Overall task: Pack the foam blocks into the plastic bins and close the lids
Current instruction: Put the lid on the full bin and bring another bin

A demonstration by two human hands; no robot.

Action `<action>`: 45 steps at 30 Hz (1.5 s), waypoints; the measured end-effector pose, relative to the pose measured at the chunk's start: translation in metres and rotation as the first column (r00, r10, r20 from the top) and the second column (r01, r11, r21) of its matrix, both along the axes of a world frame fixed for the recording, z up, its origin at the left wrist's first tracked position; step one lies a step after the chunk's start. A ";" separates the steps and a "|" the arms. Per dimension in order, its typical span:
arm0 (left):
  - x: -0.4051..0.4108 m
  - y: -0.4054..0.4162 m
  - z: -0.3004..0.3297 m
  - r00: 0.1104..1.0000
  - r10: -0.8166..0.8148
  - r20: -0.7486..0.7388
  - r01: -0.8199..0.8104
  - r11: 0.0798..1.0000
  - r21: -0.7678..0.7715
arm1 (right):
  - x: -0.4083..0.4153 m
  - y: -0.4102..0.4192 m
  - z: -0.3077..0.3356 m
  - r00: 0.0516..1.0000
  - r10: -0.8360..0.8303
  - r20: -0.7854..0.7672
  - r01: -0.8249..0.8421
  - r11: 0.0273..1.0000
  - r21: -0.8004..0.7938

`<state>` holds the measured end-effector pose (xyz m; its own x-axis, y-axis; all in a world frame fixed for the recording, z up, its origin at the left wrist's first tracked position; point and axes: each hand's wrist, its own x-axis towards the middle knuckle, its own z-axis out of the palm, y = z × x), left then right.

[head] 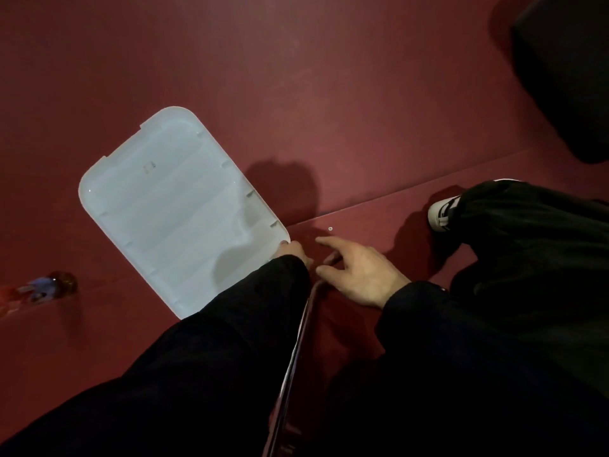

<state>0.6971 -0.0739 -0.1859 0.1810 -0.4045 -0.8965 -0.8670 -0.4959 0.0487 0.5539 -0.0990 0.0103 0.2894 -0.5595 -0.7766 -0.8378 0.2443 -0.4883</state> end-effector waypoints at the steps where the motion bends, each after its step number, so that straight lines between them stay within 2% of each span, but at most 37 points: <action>1: 0.002 -0.001 0.007 1.000 -0.002 0.015 0.003 0.994 -0.107 | -0.001 -0.001 0.001 1.000 -0.012 -0.009 0.012 1.000 0.002; 3: 0.007 -0.002 0.025 0.998 0.018 0.065 0.003 0.951 -0.310 | -0.002 -0.002 0.002 0.999 -0.033 -0.035 0.032 0.999 -0.008; 5: 0.008 -0.008 0.046 0.986 0.155 0.056 -0.115 0.891 -0.440 | -0.002 -0.003 0.006 0.997 -0.037 -0.063 0.035 0.999 -0.034; 7: 0.009 -0.019 0.071 0.941 0.337 0.002 -0.293 0.820 -0.492 | -0.002 -0.005 0.014 0.995 -0.036 -0.089 0.029 0.997 -0.071; 10: 0.016 -0.040 0.114 0.890 0.455 -0.042 -0.401 0.734 -0.548 | -0.004 -0.007 0.029 0.992 -0.057 -0.113 0.043 0.991 -0.128; 12: 0.016 -0.051 0.147 0.861 0.491 -0.131 -0.448 0.611 -0.652 | -0.005 -0.007 0.040 0.991 -0.073 -0.112 0.051 0.981 -0.186; 14: 0.008 -0.057 0.179 0.835 0.482 -0.263 -0.492 0.443 -0.750 | -0.007 -0.007 0.050 0.990 -0.091 -0.109 0.062 0.968 -0.241; 16: -0.005 -0.062 0.213 0.791 0.467 -0.394 -0.561 0.299 -0.772 | -0.008 -0.008 0.061 0.987 -0.111 -0.114 0.077 0.961 -0.266; 19: -0.024 -0.063 0.260 0.719 0.423 -0.551 -0.656 0.152 -0.739 | -0.010 -0.009 0.074 0.983 -0.162 -0.087 0.133 0.952 -0.275; 23: -0.035 -0.067 0.312 0.591 0.314 -0.743 -0.776 -0.029 -0.630 | -0.020 -0.013 0.087 0.951 -0.308 -0.006 0.293 0.911 -0.289; 25: -0.036 -0.074 0.337 0.518 0.253 -0.817 -0.839 -0.035 -0.543 | -0.030 -0.019 0.096 0.919 -0.390 0.051 0.387 0.871 -0.302; 27: -0.039 -0.081 0.362 0.408 0.193 -0.892 -0.907 -0.021 -0.420 | -0.045 -0.026 0.108 0.877 -0.470 0.100 0.477 0.826 -0.300; 30: -0.053 -0.093 0.399 0.151 0.117 -0.982 -0.988 0.029 -0.149 | -0.075 -0.041 0.131 0.788 -0.601 0.133 0.607 0.725 -0.325; 33: -0.071 -0.105 0.428 -0.081 0.090 -0.993 -0.980 0.176 0.096 | -0.115 -0.047 0.159 0.710 -0.683 0.174 0.690 0.624 -0.366; 35: -0.087 -0.110 0.444 -0.183 0.121 -0.976 -0.944 0.256 0.208 | -0.144 -0.048 0.174 0.707 -0.692 0.144 0.677 0.605 -0.419; 39: -0.131 -0.106 0.471 -0.281 0.073 -0.957 -0.870 0.401 0.286 | -0.201 -0.033 0.215 0.592 -0.802 0.076 0.692 0.458 -0.558; 41: -0.156 -0.105 0.481 -0.364 0.076 -0.928 -0.809 0.469 0.355 | -0.238 -0.017 0.227 0.451 -0.892 0.012 0.694 0.342 -0.634; 42: -0.170 -0.104 0.484 -0.401 0.086 -0.912 -0.774 0.502 0.387 | -0.258 -0.003 0.233 0.339 -0.941 -0.005 0.717 0.261 -0.647; 45: -0.217 -0.093 0.489 -0.479 0.172 -0.861 -0.651 0.588 0.479 | -0.326 0.046 0.235 -0.008 -0.993 0.118 0.828 -0.072 -0.555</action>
<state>0.4801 -0.1673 0.3032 -0.3508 -0.9154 -0.1975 0.7668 -0.4019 0.5005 0.2281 -0.0527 0.2453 -0.9007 -0.3195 -0.2944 -0.0646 0.7686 -0.6365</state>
